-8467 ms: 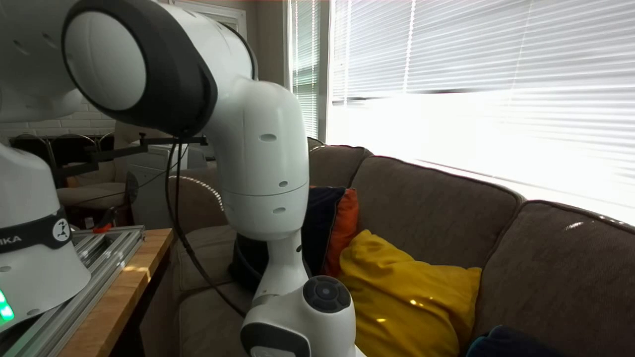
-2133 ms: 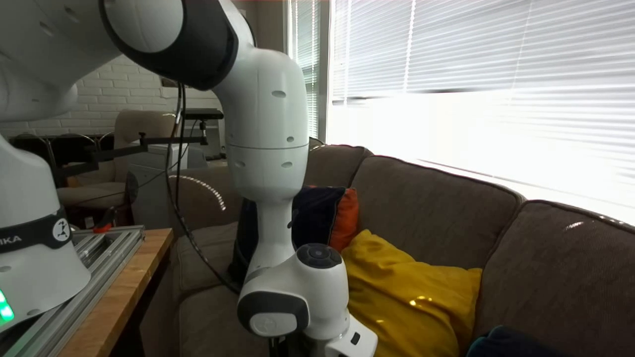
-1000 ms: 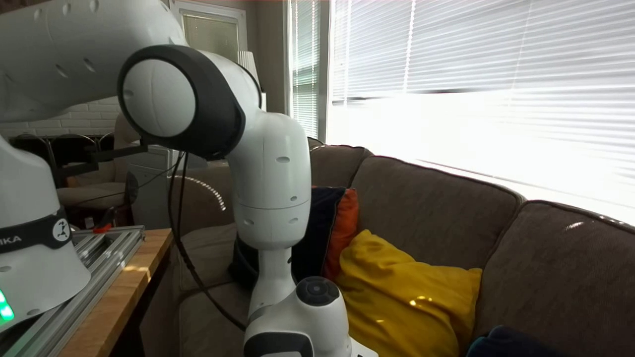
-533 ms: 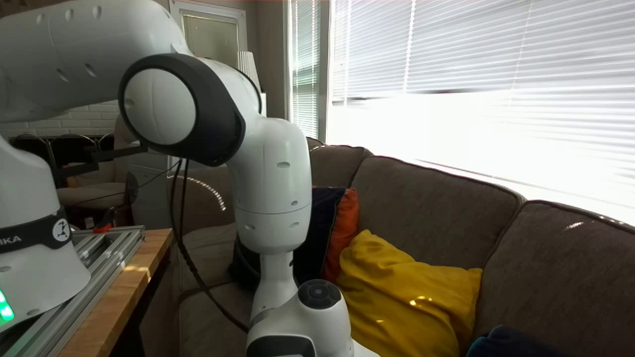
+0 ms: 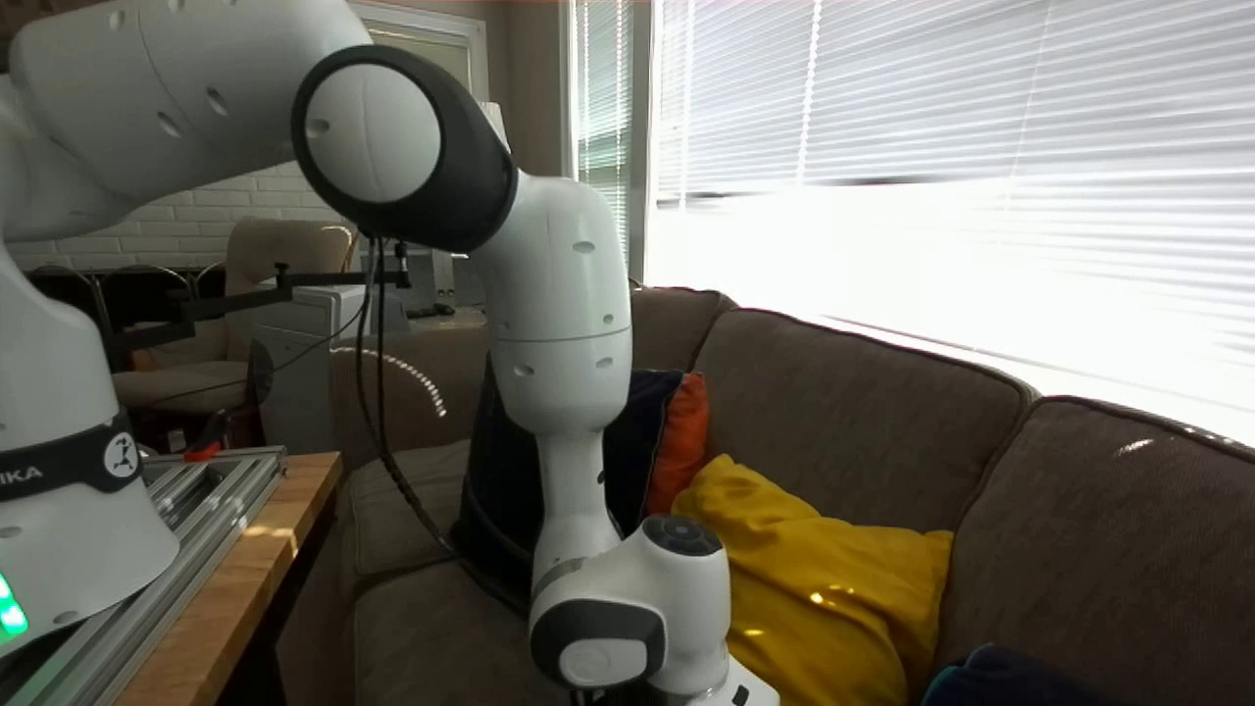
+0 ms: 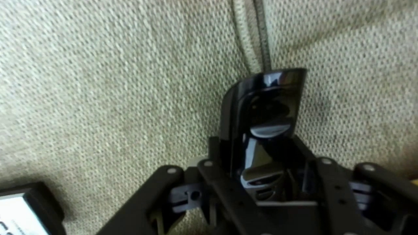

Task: Move the remote to the right

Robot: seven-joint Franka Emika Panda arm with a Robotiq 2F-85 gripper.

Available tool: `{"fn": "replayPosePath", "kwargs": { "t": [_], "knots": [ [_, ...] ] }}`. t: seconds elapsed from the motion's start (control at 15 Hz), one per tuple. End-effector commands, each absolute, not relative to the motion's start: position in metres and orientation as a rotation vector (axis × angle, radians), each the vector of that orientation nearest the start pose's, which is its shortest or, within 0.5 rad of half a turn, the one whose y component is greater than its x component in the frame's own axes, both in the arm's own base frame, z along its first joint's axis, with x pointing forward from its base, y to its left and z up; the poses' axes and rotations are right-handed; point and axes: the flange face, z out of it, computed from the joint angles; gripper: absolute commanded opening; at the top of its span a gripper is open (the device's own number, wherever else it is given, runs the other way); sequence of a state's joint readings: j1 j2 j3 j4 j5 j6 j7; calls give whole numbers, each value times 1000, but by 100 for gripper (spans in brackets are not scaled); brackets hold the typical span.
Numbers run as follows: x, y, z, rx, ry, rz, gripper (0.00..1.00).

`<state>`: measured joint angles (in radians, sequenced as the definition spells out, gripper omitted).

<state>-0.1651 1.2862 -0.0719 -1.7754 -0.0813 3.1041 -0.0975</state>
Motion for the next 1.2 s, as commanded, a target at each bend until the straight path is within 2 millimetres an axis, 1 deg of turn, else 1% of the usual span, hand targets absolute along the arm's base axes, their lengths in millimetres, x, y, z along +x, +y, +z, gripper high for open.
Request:
{"fn": "replayPosePath", "kwargs": {
  "t": [0.0,0.13,0.27,0.33,0.6,0.8,0.93,1.0,1.13],
  "knots": [
    [525,-140,-102,-3288,167,196,27],
    [526,-147,-89,-3312,198,368,27],
    [522,-153,-75,-3304,212,548,27],
    [520,-156,-64,-3288,215,633,27],
    [518,-164,-34,-3218,241,856,27],
    [517,-166,-14,-3147,318,980,27],
    [518,-168,-5,-3104,400,1032,27],
    [517,-171,-4,-3079,494,1044,27],
    [519,-178,-6,-3031,656,978,27]
  ]
}}
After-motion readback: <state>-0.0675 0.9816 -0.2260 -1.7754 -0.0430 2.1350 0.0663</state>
